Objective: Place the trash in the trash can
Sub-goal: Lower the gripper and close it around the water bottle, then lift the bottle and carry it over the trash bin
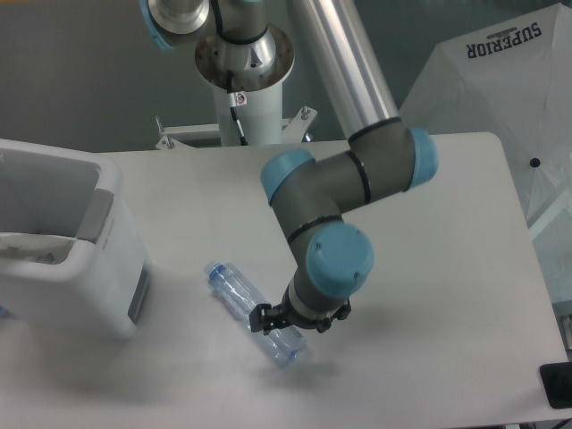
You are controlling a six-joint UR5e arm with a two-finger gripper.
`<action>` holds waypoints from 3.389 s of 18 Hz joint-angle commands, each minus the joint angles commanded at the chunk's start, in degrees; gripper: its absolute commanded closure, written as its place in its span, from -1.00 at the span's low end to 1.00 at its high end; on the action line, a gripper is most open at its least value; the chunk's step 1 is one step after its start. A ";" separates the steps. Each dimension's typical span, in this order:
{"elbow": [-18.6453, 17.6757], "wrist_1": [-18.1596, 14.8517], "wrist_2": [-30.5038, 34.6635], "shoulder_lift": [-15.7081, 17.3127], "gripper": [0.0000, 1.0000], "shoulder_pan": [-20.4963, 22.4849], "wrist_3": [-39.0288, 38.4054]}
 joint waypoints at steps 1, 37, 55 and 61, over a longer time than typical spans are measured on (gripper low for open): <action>0.26 -0.09 0.26 -0.61 -1.00 0.00 -0.44; 2.99 8.87 -0.34 1.39 -0.11 -2.55 -3.79; 14.50 23.46 -23.46 12.91 -0.11 -4.74 -3.96; 15.64 23.99 -23.99 13.97 -0.12 -10.63 -4.31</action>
